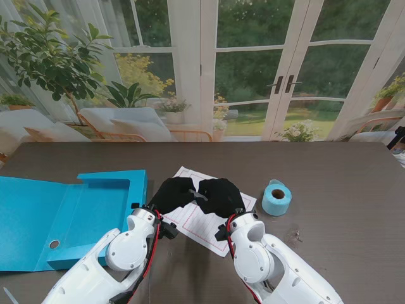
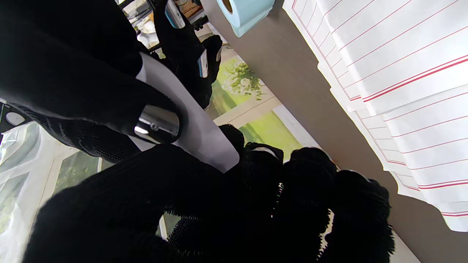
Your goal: Peel a label from the label roll, stick it on the side of the file box and file the documents
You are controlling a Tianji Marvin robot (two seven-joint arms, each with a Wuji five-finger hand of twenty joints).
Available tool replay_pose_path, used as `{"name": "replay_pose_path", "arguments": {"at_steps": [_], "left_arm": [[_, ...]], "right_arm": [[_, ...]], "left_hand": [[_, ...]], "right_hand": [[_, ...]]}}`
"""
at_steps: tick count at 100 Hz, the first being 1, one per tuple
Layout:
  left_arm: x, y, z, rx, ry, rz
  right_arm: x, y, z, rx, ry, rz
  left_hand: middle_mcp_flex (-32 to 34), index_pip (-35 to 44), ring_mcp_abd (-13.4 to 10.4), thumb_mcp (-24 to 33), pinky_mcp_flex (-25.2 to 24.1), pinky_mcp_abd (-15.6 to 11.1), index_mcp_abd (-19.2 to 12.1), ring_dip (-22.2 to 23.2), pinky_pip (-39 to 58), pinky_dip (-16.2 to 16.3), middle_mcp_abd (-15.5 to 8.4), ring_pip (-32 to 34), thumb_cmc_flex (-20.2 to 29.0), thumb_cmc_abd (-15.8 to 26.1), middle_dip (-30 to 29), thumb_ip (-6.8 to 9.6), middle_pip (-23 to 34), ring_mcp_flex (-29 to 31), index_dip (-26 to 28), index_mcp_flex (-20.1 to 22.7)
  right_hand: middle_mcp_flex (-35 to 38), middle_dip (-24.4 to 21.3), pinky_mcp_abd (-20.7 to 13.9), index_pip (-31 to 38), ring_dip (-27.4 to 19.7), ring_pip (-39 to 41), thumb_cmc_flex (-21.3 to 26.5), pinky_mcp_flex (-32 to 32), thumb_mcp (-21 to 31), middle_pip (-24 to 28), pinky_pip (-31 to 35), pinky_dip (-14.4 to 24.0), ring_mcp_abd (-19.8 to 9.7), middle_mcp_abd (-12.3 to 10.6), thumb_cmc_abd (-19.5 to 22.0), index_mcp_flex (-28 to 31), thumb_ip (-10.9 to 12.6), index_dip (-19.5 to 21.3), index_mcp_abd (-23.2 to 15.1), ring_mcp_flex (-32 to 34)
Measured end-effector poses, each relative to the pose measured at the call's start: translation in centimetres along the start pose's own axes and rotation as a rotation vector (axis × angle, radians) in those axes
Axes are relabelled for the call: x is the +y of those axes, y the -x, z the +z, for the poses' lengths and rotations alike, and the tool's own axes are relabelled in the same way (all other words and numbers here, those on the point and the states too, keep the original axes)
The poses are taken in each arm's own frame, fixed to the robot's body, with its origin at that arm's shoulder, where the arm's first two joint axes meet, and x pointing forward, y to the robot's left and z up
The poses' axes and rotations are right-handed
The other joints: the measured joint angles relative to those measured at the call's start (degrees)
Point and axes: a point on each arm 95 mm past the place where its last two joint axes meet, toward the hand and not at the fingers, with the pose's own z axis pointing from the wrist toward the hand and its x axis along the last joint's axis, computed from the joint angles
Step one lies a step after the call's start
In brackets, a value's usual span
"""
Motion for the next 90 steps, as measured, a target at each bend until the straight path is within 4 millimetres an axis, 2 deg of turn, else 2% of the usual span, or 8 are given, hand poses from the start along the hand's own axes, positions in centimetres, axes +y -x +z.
{"name": "replay_pose_path", "arguments": {"at_steps": [28,35,49,59,74,81,85,90], "left_arm": [[0.0,0.0,-0.1,-0.004,0.005,-0.005],[0.0,0.0,-0.1,-0.008,0.005,-0.005],[0.0,-0.1,-0.3,-0.012,0.007,-0.01],[0.0,0.0,-0.6,-0.018,0.003,-0.017],[0.0,0.1,-0.9,-0.029,-0.007,-0.04],[-0.1,0.1,-1.1,-0.031,-0.012,-0.043],[-0.1,0.1,-1.2,-0.032,-0.015,-0.046],[-0.2,0.1,-1.3,-0.034,-0.019,-0.05]], "right_arm": [[-0.3,0.5,0.4,0.039,-0.029,0.008],[-0.4,0.6,0.5,0.047,-0.03,0.01],[-0.5,0.7,0.5,0.061,-0.065,0.019],[-0.4,0.9,0.5,0.06,-0.073,0.036],[-0.3,1.2,0.4,0.047,-0.074,0.063],[-0.3,1.3,0.4,0.041,-0.076,0.073],[-0.3,1.4,0.4,0.038,-0.078,0.076],[-0.3,1.5,0.3,0.035,-0.082,0.078]], "left_hand": [[-0.88,0.16,0.43,-1.8,-2.09,0.0,0.01,0.1,-0.09,0.01,0.01,-0.1,-1.01,0.06,-0.03,0.0,-1.19,-2.11,0.0,-1.52],[-2.07,0.16,0.83,-3.3,-3.69,0.0,0.07,0.1,-0.88,-0.04,0.12,-1.21,-1.59,0.13,-0.62,-1.72,-2.48,-3.6,0.0,-2.45],[-5.2,-3.86,2.23,-5.91,-8.42,-0.07,0.88,-1.67,-4.55,-1.51,1.36,-7.7,-1.89,0.13,-4.07,-2.24,-10.72,-8.06,-1.57,-5.12],[-10.02,-12.44,3.24,-7.82,-13.02,-0.48,1.83,-3.59,-8.04,-3.88,3.27,-14.14,-2.24,1.43,-11.36,-3.39,-16.58,-12.4,-5.25,-5.82],[-15.67,-26.25,4.44,-15.72,-19.21,-1.21,2.02,-7.2,-10.95,-7.97,4.94,-23.27,-2.27,5.43,-30.74,-3.58,-20.59,-17.93,-6.89,-6.47],[-16.44,-31.27,4.49,-18.8,-20.3,-1.43,2.02,-8.38,-11.7,-8.99,5.42,-26.38,-2.28,6.73,-34.06,-3.62,-22.14,-18.61,-7.47,-6.47],[-16.54,-34.67,4.8,-20.78,-21.12,-1.47,2.02,-9.15,-12.76,-9.81,5.54,-28.49,-2.29,7.77,-35.66,-5.99,-23.79,-19.85,-7.95,-6.45],[-17.52,-39.15,5.15,-21.99,-22.09,-1.49,1.97,-10.02,-13.88,-10.56,5.94,-30.51,-2.29,8.28,-37.26,-6.03,-25.5,-21.01,-8.59,-6.45]], "right_hand": [[1.44,5.62,-0.54,0.0,4.92,9.41,-0.04,0.01,0.16,1.51,1.3,4.59,-1.15,-1.06,0.14,0.03,-0.54,6.03,0.02,0.37],[1.47,6.68,-0.54,0.03,6.18,11.38,-0.56,0.01,1.28,3.09,2.5,5.72,-1.54,-1.47,-0.62,0.33,-0.55,7.41,0.02,0.37],[2.0,7.71,-0.59,0.42,7.21,13.15,-0.56,0.02,1.32,5.18,3.77,7.38,-1.79,-1.87,-1.96,0.69,-0.56,8.82,-0.04,0.39],[2.0,7.81,-0.6,0.59,7.43,13.29,-0.56,0.02,1.32,5.2,3.77,8.0,-1.8,-1.88,-1.96,0.69,-0.56,9.19,-0.05,0.39],[2.0,7.82,-0.61,0.61,7.63,13.35,-0.56,0.02,1.32,5.2,3.77,8.01,-1.8,-1.88,-1.97,0.69,-0.56,9.24,-0.05,0.39],[2.0,7.82,-0.61,0.61,7.63,13.35,-0.56,0.02,1.33,5.2,3.78,8.01,-1.8,-1.88,-1.97,0.69,-0.56,9.28,-0.05,0.39],[2.0,7.82,-0.61,0.61,7.63,13.35,-0.56,0.02,1.33,5.2,3.78,8.01,-1.8,-1.88,-1.97,0.69,-0.56,9.28,-0.05,0.39],[2.0,7.82,-0.61,0.61,7.63,13.35,-0.56,0.02,1.33,5.2,3.78,8.01,-1.8,-1.88,-1.97,0.69,-0.56,9.29,-0.05,0.39]]}}
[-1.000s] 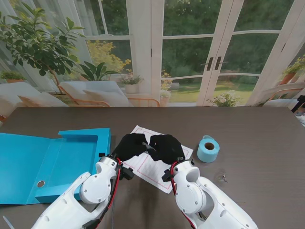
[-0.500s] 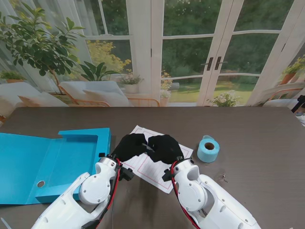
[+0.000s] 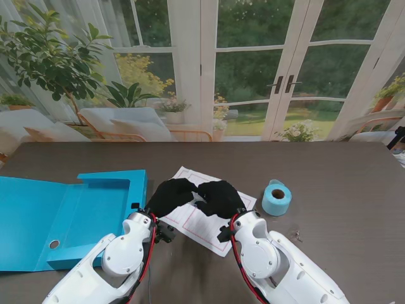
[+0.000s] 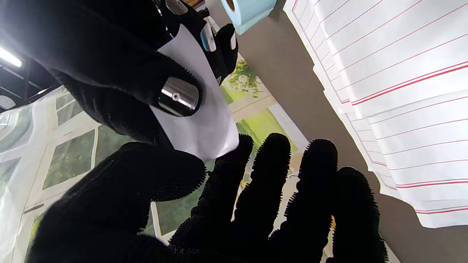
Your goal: Peel a label from the label roll, stick it on the side of the file box and file the documents
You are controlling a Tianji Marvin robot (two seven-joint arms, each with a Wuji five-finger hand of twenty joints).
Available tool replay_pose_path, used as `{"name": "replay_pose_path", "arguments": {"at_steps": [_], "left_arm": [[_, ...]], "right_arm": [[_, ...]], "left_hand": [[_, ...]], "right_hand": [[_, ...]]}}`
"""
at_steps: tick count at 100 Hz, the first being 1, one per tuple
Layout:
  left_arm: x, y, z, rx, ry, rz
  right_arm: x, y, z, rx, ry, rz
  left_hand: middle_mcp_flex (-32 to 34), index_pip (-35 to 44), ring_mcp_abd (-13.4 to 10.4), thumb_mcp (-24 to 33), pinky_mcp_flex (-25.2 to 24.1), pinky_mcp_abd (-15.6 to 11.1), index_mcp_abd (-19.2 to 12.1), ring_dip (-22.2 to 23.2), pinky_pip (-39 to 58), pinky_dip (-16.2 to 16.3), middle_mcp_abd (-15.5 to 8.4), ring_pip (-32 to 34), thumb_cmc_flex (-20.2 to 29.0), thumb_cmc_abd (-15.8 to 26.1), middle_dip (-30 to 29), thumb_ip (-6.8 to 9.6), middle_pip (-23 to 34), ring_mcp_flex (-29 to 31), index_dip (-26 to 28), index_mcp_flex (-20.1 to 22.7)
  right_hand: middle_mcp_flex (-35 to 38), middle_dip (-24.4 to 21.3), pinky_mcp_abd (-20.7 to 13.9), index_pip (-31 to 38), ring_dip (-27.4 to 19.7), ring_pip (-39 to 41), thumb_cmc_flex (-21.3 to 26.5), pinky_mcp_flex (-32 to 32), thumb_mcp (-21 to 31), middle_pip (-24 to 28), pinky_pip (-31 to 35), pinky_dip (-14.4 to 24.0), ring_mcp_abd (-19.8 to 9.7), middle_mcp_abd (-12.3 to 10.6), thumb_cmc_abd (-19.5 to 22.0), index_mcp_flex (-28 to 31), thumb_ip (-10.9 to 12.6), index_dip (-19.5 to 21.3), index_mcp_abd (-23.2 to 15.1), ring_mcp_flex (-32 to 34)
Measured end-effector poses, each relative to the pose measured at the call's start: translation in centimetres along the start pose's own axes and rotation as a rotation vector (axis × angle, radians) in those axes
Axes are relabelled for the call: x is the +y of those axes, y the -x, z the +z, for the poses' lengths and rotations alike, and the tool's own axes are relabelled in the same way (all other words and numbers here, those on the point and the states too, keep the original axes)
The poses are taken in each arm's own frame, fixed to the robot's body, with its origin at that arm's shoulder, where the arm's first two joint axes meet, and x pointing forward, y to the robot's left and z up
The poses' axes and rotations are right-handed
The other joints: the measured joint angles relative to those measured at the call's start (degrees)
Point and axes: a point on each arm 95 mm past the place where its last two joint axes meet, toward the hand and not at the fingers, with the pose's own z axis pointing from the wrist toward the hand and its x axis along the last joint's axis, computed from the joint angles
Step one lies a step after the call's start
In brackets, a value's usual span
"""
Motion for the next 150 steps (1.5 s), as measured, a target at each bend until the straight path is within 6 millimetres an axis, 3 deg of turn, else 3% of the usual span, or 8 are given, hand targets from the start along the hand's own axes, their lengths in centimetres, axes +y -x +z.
{"name": "replay_pose_path", "arguments": {"at_steps": [20,43,50,82,98,110,115,150], "left_arm": [[-1.4,-0.2,-1.2,-0.022,-0.039,-0.013],[-4.7,-0.5,-2.6,-0.054,-0.076,0.101],[-6.0,-0.3,-3.0,-0.088,-0.101,0.122],[-10.8,2.0,-4.5,-0.324,-0.102,0.245],[-11.9,3.3,-4.5,-0.438,-0.073,0.272],[-12.4,4.6,-4.2,-0.519,-0.078,0.224],[-12.4,5.2,-4.0,-0.549,-0.077,0.202],[-12.2,8.1,-3.3,-0.706,-0.054,0.032]], "right_arm": [[0.4,0.7,-0.2,-0.016,-0.018,-0.004],[1.4,1.5,-0.4,-0.032,-0.019,-0.018],[1.8,1.6,-0.4,-0.035,-0.017,-0.021],[3.4,1.9,-0.5,-0.032,0.01,-0.031],[3.9,2.0,-0.6,-0.024,0.016,-0.029],[4.2,2.0,-0.7,-0.02,0.023,-0.02],[4.3,2.0,-0.7,-0.018,0.025,-0.016],[4.5,1.8,-0.8,-0.011,0.025,-0.009]], "left_hand": [[-1.75,-13.07,0.65,-2.6,-2.5,-0.59,-1.52,-2.24,-3.85,-0.86,1.37,-5.45,-2.34,3.01,-3.6,-3.62,-5.38,-3.03,-3.87,0.08],[-3.67,-18.21,0.7,-3.34,-4.05,-1.48,-2.23,-3.45,-6.07,-1.33,1.43,-8.76,-2.96,4.84,-6.37,-3.64,-7.46,-5.2,-5.15,0.12],[-4.74,-19.54,0.7,-3.95,-5.11,-2.24,-2.23,-4.42,-7.61,-1.53,1.46,-10.45,-2.97,5.11,-7.25,-6.08,-8.19,-6.7,-5.61,0.04],[-12.16,-24.31,0.0,-6.32,-8.2,-4.94,1.2,-6.1,-12.36,-1.62,1.64,-15.78,-5.85,6.37,-9.96,-7.2,-9.95,-11.17,-7.6,-6.18],[-16.66,-26.81,-1.35,-8.94,-9.95,-7.61,3.77,-7.35,-14.66,-1.62,1.66,-18.18,-9.12,9.15,-10.95,-13.17,-11.12,-15.39,-9.34,-11.19],[-19.56,-27.54,-1.62,-10.09,-10.74,-8.87,5.8,-7.36,-16.42,-1.59,2.03,-19.93,-11.47,10.56,-12.57,-14.41,-11.68,-16.78,-10.15,-14.01],[-19.6,-27.7,-1.68,-10.45,-10.74,-8.95,6.48,-7.36,-16.44,-1.47,2.22,-20.01,-12.95,11.06,-12.58,-16.86,-11.68,-16.79,-10.32,-14.59],[-19.52,-26.95,-1.2,-10.75,-8.78,-9.33,8.58,-4.51,-8.47,3.03,3.68,-14.49,-16.71,11.55,-11.11,-19.23,-11.06,-14.99,-10.54,-15.14]], "right_hand": [[0.0,0.0,0.0,0.0,0.0,0.0,0.0,0.0,0.0,0.0,0.0,0.0,0.0,0.0,0.0,0.0,0.0,0.85,0.0,0.0],[0.0,0.0,0.0,0.0,0.0,-0.19,0.0,0.0,0.0,-0.18,0.0,0.02,0.0,0.0,0.0,0.0,0.0,1.27,0.04,0.0],[0.0,0.0,0.0,0.0,-0.04,-0.55,0.0,0.0,0.0,-0.8,0.0,0.04,0.0,0.0,0.0,0.0,0.0,1.27,0.04,0.0],[0.0,0.0,0.0,0.0,-0.4,-0.78,0.0,0.0,0.0,-0.93,0.0,0.1,0.01,0.0,0.0,0.0,0.0,1.29,0.08,0.0],[0.0,0.0,0.0,0.0,-0.49,-1.25,0.0,0.0,0.0,-1.54,0.0,0.12,0.04,0.0,0.0,0.0,0.0,1.29,0.09,0.0],[0.0,0.0,0.0,0.0,-0.71,-1.27,0.0,0.0,0.0,-1.56,0.0,0.15,0.06,0.0,0.0,0.0,0.0,1.29,0.11,0.0],[0.0,0.0,0.0,0.0,-0.73,-1.27,0.0,0.0,0.0,-1.56,0.0,0.18,0.07,0.0,0.0,0.0,0.0,1.29,0.12,0.0],[0.0,0.0,0.0,0.0,-0.78,-1.27,0.0,0.0,0.01,-1.58,0.0,0.3,0.14,0.01,0.0,0.0,0.0,1.29,0.49,0.0]]}}
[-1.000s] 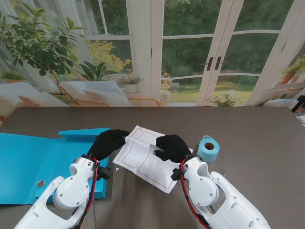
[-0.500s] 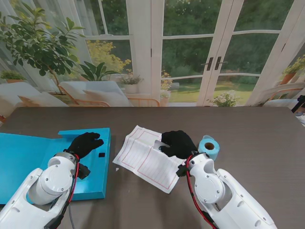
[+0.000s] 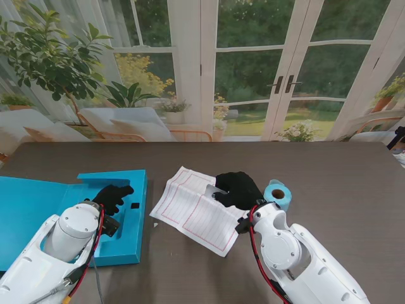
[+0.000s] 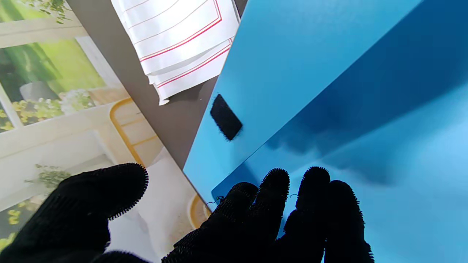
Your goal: Peel a label from the label roll, stick it on the side of the file box and file the documents
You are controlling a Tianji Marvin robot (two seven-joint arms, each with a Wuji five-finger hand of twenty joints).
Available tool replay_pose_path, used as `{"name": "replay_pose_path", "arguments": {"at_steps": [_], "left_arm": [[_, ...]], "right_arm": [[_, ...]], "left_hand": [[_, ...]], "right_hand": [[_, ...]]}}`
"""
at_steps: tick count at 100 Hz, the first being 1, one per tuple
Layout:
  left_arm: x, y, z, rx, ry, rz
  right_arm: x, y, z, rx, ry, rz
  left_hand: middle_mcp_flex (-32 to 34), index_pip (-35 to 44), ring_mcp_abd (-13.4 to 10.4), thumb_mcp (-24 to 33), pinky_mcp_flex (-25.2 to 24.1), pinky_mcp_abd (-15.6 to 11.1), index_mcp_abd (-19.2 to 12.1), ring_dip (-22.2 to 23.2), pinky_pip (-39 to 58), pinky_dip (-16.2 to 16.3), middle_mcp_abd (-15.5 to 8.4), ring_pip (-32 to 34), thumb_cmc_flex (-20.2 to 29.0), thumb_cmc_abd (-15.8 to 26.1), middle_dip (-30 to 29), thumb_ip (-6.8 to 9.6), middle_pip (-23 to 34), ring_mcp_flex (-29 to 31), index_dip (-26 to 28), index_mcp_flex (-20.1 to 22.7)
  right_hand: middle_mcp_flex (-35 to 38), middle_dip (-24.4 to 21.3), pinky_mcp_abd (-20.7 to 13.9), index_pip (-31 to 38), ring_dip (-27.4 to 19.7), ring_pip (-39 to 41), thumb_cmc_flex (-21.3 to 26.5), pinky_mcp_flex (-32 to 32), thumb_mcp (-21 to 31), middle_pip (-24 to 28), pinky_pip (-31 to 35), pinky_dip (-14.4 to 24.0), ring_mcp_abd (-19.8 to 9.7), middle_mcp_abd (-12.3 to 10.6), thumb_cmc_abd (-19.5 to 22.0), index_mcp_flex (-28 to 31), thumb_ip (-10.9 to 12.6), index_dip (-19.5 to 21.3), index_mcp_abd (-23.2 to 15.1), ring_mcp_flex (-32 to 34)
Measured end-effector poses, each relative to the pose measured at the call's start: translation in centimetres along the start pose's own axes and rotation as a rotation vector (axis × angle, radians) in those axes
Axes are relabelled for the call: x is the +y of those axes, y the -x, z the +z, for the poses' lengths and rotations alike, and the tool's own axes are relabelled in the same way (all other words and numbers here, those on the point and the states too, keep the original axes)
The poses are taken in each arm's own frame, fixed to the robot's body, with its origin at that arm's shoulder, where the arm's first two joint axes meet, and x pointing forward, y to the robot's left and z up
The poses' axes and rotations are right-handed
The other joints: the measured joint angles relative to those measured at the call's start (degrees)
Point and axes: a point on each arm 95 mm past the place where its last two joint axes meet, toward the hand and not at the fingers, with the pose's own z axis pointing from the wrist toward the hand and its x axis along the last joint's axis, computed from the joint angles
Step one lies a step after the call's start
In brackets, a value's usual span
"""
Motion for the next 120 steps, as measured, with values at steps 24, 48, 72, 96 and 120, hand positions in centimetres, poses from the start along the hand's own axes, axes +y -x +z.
{"name": "replay_pose_path", "arguments": {"at_steps": [24,48,72,96,120], "left_arm": [[0.4,0.7,1.1,-0.052,0.007,-0.085],[0.9,1.3,2.3,-0.092,0.015,-0.128],[1.0,1.1,3.6,-0.137,0.016,-0.139],[1.6,0.8,5.0,-0.188,-0.03,-0.12],[2.3,0.2,5.6,-0.19,-0.044,-0.153]], "right_arm": [[-0.1,-0.1,-0.2,0.0,-0.01,0.002],[-0.2,-0.3,-0.2,-0.003,-0.014,0.008],[-0.3,-0.3,-0.3,-0.003,-0.015,0.015],[-0.3,-0.2,-0.3,-0.008,-0.014,0.022],[-0.3,-0.1,-0.3,-0.012,-0.012,0.03]], "left_hand": [[6.0,3.03,1.37,0.57,4.01,1.98,1.16,2.06,7.17,0.14,1.2,6.35,0.61,0.0,4.1,0.0,2.51,4.53,1.33,3.91],[13.22,9.23,1.98,1.97,11.44,4.69,1.18,5.78,11.77,2.85,0.96,16.15,4.87,-1.44,11.82,1.95,8.26,11.65,5.24,9.56],[21.11,21.32,1.82,4.32,21.77,8.24,-1.26,5.17,16.74,4.41,-1.62,23.52,8.53,-4.11,17.31,6.61,20.69,21.87,10.71,14.72],[30.87,46.95,-0.96,13.43,33.61,10.16,-6.37,6.48,24.37,2.31,-7.4,32.78,7.9,-12.21,31.95,13.4,31.8,33.31,13.78,16.71],[34.45,59.64,-2.6,22.05,37.34,10.18,-9.07,7.29,27.33,0.75,-10.17,36.7,7.89,-14.55,37.49,19.04,36.51,37.03,14.34,16.54]], "right_hand": [[0.0,0.0,0.0,0.0,-0.01,-0.01,0.0,0.0,0.0,-0.01,0.0,1.05,0.0,0.01,0.0,0.0,0.0,0.0,0.01,0.0],[0.0,0.0,0.0,0.0,-0.01,-0.01,0.0,0.0,0.0,-0.02,0.0,1.08,0.02,0.01,0.07,0.0,0.0,0.01,0.08,0.0],[0.0,0.01,0.0,0.0,-0.02,-0.01,0.0,0.0,0.0,-0.02,0.0,1.08,0.16,0.05,0.07,0.0,0.0,0.01,0.11,0.0],[0.0,0.01,0.0,0.0,-0.02,-0.01,0.0,0.0,0.0,-0.03,0.0,1.09,0.26,0.08,0.08,0.0,0.0,0.01,0.13,0.0],[0.0,0.01,0.0,0.03,-0.13,-0.09,0.01,0.0,0.0,-0.03,0.0,1.1,0.32,0.11,0.08,0.0,0.0,0.01,0.18,0.0]]}}
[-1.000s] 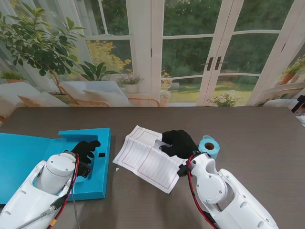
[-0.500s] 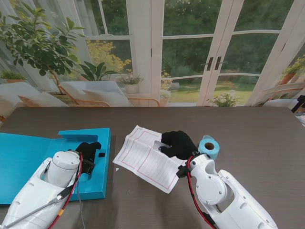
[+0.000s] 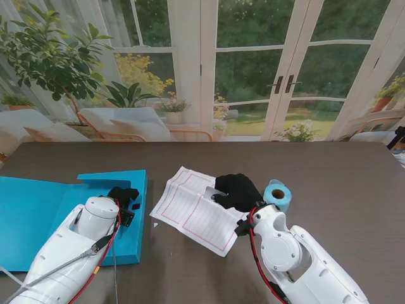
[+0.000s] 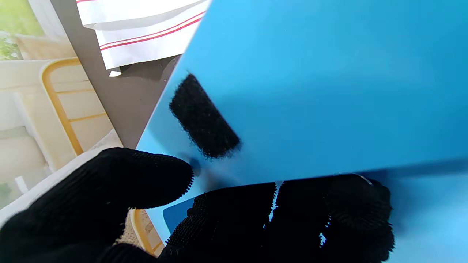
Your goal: Peel a label from the label roll, stick it on the side of the file box and file the documents
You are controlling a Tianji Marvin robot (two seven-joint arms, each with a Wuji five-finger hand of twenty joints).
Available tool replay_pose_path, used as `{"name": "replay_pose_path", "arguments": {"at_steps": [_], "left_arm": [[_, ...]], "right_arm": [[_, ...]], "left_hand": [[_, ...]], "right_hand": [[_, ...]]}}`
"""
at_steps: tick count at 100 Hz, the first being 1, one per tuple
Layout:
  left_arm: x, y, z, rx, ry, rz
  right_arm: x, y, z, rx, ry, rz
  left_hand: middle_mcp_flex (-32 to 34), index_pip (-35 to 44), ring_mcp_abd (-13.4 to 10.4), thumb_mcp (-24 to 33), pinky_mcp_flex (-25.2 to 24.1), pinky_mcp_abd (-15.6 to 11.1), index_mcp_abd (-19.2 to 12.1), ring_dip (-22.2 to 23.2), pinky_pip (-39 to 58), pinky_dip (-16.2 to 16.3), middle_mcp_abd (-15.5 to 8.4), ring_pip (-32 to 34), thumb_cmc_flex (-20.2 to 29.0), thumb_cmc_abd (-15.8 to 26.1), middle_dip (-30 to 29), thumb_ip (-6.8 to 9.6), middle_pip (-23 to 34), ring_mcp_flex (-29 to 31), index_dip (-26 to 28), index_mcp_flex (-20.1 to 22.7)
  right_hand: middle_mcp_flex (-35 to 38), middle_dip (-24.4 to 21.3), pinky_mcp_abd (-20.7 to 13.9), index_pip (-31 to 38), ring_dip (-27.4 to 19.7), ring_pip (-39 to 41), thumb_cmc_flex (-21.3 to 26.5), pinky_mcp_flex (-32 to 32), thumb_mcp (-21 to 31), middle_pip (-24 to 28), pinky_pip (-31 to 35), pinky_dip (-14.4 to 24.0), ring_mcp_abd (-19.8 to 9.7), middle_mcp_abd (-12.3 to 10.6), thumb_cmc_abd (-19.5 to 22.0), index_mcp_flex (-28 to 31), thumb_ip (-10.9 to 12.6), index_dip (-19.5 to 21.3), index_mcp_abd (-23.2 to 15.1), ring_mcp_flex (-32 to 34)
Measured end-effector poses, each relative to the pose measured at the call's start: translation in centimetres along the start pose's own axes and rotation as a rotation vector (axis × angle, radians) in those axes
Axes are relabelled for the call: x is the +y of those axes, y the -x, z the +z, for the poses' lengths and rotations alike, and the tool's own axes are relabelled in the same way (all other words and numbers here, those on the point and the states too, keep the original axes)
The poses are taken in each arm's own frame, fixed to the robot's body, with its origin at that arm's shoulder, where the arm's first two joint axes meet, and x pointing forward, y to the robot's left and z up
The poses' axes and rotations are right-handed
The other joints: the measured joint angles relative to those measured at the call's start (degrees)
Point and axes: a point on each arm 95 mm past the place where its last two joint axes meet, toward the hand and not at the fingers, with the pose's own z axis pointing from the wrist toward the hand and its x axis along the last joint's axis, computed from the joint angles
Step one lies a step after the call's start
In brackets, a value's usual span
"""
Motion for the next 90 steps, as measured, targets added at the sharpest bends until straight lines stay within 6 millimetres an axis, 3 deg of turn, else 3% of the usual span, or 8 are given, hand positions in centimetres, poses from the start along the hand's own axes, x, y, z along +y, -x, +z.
{"name": "replay_pose_path", "arguments": {"at_steps": [4,6,12,21,24,41,44,90], "left_arm": [[0.1,0.0,0.0,0.003,-0.007,-0.008],[0.1,0.0,0.1,0.006,-0.015,-0.014],[0.2,0.0,0.1,0.017,-0.033,-0.041],[0.3,0.1,0.1,0.03,-0.032,-0.06],[0.3,0.2,0.0,0.033,-0.028,-0.061],[0.4,0.8,-0.7,0.054,0.003,-0.076],[0.4,1.0,-0.9,0.059,0.009,-0.081],[-1.1,3.5,-6.3,0.137,0.065,-0.114]], "right_arm": [[0.0,0.0,0.0,0.0,0.0,0.001],[0.0,0.0,0.0,0.0,0.0,0.002],[0.0,0.0,0.0,0.0,0.0,0.002],[-0.1,0.0,0.0,-0.001,0.0,0.005],[-0.1,0.0,0.0,-0.001,0.0,0.006],[-0.2,-0.1,0.0,-0.002,-0.001,0.011],[-0.2,-0.1,0.0,-0.002,-0.002,0.011],[-1.2,-0.7,-0.1,0.005,-0.016,0.023]], "left_hand": [[0.05,0.68,-0.23,1.17,0.74,0.22,0.0,0.01,0.65,-0.08,-0.02,0.48,0.01,-0.09,0.18,0.03,0.34,0.61,0.32,0.0],[0.08,1.04,-0.39,1.76,1.15,0.23,0.0,0.02,0.72,-0.09,-0.02,0.96,0.06,-0.09,0.33,1.11,0.77,0.71,0.64,0.0],[0.74,2.1,-0.49,3.13,1.91,1.18,-0.03,0.11,1.36,-0.7,-0.21,1.93,2.02,-0.1,0.94,2.37,1.55,1.0,1.62,0.0],[1.35,3.08,-1.02,4.42,2.83,1.34,-0.04,0.63,1.64,-0.72,-0.4,3.02,3.09,-0.5,1.61,2.4,2.77,2.15,3.49,0.0],[1.35,3.24,-1.26,4.59,3.23,0.97,-0.05,0.64,2.13,-0.81,-0.42,3.22,3.12,-0.5,1.65,3.57,3.08,2.19,3.97,0.0],[2.99,4.13,-2.32,4.87,5.67,0.01,-0.05,0.65,4.42,-1.79,-0.73,4.68,4.91,-2.96,1.66,3.57,4.1,5.0,4.74,0.04],[3.07,4.16,-2.58,4.87,6.11,-0.04,-0.05,0.65,4.47,-2.15,-0.79,4.78,5.07,-3.53,1.65,4.67,4.27,5.18,4.75,0.06],[3.82,4.37,-3.31,4.73,8.26,-0.08,-0.09,0.65,6.6,-3.54,-0.91,6.22,6.61,-4.39,1.47,4.73,4.45,7.72,4.79,0.77]], "right_hand": [[0.0,0.0,0.0,0.01,0.0,0.0,0.0,0.0,0.0,0.0,0.0,0.0,0.0,0.01,0.0,0.0,0.0,0.0,0.0,0.0],[0.0,0.0,0.0,0.01,0.0,0.0,0.0,0.0,0.0,0.0,0.0,0.0,0.0,0.01,0.0,0.0,0.0,0.0,0.0,0.0],[0.0,0.0,0.0,0.01,-0.01,-0.01,0.0,0.0,0.0,0.0,0.0,0.0,0.0,0.01,0.01,0.0,0.0,0.0,0.0,0.0],[0.0,0.0,0.0,0.01,-0.01,-0.01,0.0,0.0,0.0,0.0,0.0,0.0,0.0,0.02,0.01,0.0,0.0,0.0,0.0,0.0],[0.0,0.0,0.0,0.01,-0.01,-0.01,0.0,0.0,0.0,0.0,0.0,0.01,0.01,0.02,0.01,0.0,0.0,0.0,0.0,0.0],[0.0,0.01,0.0,0.02,-0.04,-0.02,0.0,0.0,0.0,0.0,0.0,0.01,0.11,0.04,0.01,0.0,0.0,0.0,0.01,0.0],[0.0,0.01,0.0,0.02,-0.11,-0.02,0.0,0.0,0.0,0.0,0.0,0.01,0.11,0.04,0.01,0.0,0.0,0.0,0.01,0.0],[0.0,0.01,0.0,0.02,-0.48,-0.52,0.0,0.0,0.0,-0.01,0.0,0.02,0.24,0.12,0.08,-0.01,0.0,0.0,0.02,0.0]]}}
